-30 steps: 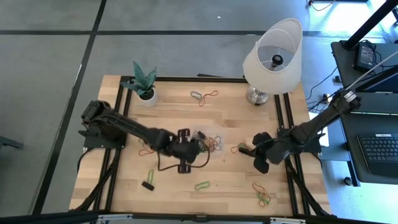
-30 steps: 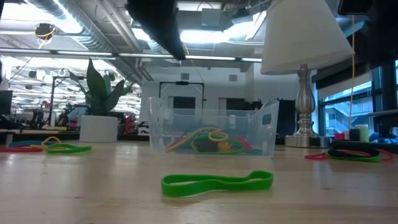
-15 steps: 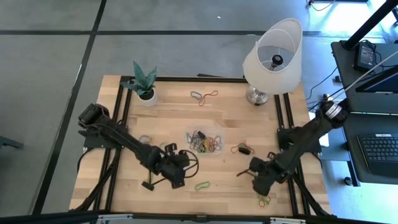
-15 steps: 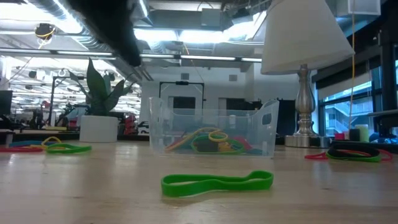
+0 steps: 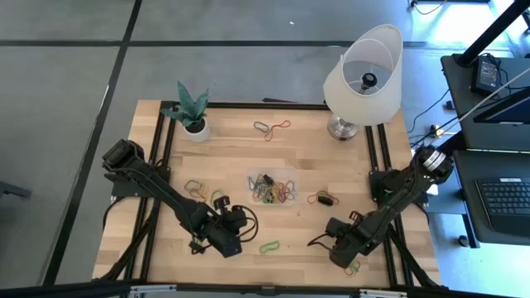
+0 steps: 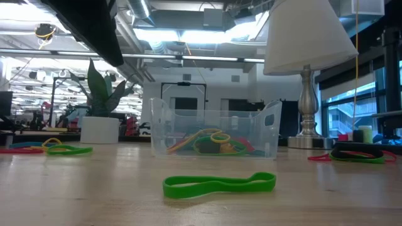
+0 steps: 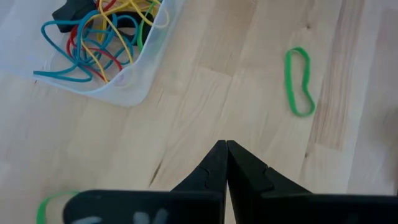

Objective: Pick and place rubber bands into bin
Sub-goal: Put the yellow rubber band into the transparent bin

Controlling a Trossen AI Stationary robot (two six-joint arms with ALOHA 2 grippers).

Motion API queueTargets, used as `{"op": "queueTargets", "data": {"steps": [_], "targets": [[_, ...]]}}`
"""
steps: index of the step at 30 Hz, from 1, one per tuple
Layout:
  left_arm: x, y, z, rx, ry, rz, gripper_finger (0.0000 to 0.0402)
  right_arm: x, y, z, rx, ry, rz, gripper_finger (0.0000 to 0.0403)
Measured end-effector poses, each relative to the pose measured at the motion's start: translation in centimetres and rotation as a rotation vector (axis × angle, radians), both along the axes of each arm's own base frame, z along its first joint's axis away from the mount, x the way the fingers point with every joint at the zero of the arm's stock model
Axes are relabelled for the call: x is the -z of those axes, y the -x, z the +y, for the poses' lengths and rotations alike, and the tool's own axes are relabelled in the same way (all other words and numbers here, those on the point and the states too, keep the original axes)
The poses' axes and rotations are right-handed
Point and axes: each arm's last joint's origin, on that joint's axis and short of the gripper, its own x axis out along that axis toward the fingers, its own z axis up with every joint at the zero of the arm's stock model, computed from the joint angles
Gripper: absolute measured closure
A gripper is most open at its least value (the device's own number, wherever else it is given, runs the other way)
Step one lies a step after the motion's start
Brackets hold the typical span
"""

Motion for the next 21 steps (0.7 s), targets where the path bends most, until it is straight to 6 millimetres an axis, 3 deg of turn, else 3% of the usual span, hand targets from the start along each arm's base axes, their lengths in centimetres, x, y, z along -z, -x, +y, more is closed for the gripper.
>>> {"op": "queueTargets", "data": {"steps": [21], "targets": [[0.0, -0.1, 0.1, -0.011, -0.013, -0.013, 0.0398, 2.6, 0.1, 1.1, -0.026, 0.039, 0.057, 0.0320]]}}
